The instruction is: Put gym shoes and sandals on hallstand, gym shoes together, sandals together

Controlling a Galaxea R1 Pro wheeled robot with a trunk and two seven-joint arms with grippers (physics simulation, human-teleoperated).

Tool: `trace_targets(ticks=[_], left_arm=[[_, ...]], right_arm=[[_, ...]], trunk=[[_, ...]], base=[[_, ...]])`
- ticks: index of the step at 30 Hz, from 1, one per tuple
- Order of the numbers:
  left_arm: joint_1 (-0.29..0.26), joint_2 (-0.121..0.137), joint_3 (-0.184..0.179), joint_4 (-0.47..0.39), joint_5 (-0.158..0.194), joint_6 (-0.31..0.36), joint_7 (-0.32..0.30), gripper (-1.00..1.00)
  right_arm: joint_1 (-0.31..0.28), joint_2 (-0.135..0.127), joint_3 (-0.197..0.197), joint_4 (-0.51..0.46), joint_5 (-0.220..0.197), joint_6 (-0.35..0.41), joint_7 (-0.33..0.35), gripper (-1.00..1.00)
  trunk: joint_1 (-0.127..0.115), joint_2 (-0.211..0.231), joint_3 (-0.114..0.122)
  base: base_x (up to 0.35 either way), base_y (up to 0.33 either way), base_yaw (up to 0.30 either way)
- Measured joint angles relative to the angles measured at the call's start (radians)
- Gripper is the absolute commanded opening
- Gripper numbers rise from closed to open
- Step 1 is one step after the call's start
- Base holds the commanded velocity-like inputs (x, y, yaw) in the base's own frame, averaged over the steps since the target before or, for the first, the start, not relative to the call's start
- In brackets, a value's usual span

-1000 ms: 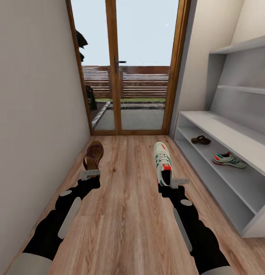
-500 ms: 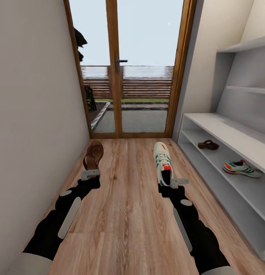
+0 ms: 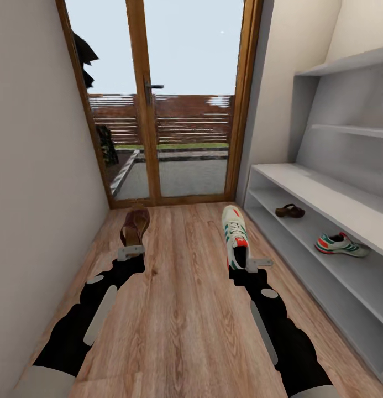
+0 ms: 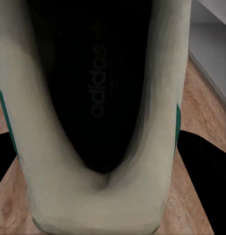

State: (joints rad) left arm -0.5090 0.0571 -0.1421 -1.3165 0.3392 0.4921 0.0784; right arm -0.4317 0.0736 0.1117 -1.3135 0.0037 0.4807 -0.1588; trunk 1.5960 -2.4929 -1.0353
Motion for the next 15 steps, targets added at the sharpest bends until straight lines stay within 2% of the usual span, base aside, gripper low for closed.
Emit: trace_targets(ticks=[9,15], left_arm=[[0.000,0.000,0.000,0.000,0.000,0.000,0.000,-1.00],[0.000,0.000,0.000,0.001,0.000,-0.001,0.000,-1.00]], right_arm=[[0.000,0.000,0.000,0.000,0.000,0.000,0.000,-1.00],[0.000,0.000,0.000,0.000,0.000,0.000,0.000,-1.00]], trunk=[[0.000,0.000,0.000],[0.000,0.000,0.000]], base=[[0.261,0.187,-0.265],[0.105,0.074,-0.265]])
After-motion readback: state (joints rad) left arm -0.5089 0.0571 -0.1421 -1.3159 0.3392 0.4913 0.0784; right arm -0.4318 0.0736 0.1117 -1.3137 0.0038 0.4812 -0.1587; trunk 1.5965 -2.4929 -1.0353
